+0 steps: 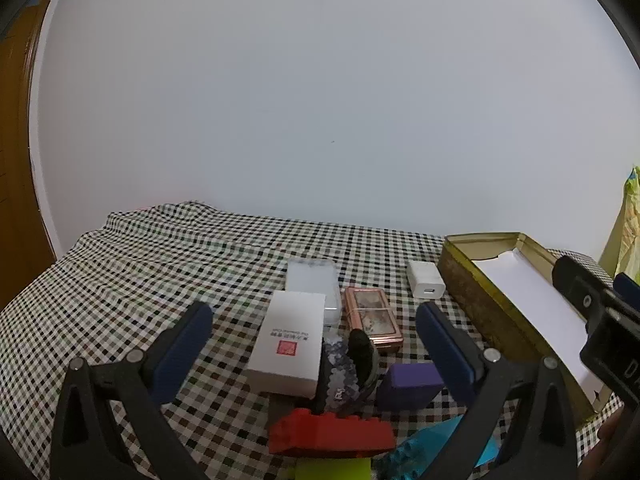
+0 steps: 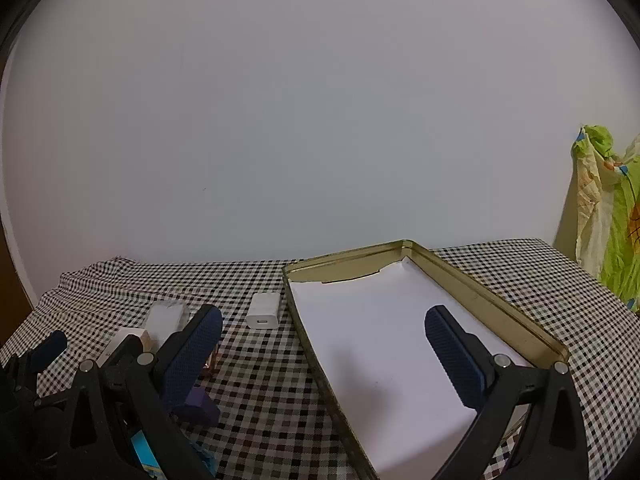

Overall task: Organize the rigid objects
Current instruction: 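Reach both grippers toward the pile of blocks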

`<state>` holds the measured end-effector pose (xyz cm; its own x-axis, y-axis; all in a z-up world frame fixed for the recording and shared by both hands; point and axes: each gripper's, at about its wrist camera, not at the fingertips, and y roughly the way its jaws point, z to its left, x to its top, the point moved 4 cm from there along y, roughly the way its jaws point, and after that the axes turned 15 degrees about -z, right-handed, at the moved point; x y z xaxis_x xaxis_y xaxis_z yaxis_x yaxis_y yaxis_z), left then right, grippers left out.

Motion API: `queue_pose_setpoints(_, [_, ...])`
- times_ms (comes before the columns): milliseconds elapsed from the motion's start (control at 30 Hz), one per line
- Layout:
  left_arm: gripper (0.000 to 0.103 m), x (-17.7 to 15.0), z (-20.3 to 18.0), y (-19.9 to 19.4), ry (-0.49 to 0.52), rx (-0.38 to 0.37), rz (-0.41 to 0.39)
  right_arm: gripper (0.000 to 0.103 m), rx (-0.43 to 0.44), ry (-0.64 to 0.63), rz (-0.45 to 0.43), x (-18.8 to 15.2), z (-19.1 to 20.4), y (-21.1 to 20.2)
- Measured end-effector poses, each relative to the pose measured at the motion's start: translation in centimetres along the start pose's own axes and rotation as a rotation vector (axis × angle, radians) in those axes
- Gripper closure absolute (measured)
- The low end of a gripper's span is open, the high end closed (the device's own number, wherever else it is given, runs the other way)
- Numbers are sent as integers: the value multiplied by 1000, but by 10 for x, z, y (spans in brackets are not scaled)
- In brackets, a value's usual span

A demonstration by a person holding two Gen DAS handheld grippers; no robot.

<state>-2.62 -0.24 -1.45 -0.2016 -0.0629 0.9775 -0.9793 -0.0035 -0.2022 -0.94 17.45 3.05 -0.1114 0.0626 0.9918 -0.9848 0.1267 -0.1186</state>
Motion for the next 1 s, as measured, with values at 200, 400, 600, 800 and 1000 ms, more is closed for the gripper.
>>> queue_pose_setpoints(200, [0,0,2,-4,-5,7,-8,0,15,-10,4,0,3,-1])
queue_pose_setpoints(400, [0,-1,8,-13,-6,22,-12,0,34,-9,-1,0,2,-1])
queue_pose_setpoints(600, [0,-6,29,-31,23,92,26,0,75,17,13,-4,-1,-6])
queue_pose_setpoints(800, [0,-6,55,-54,77,162,0,1,192,44,47,-8,7,-8])
queue_pose_setpoints(1000, [0,-15,78,-56,45,163,42,11,339,12,110,-18,32,-12])
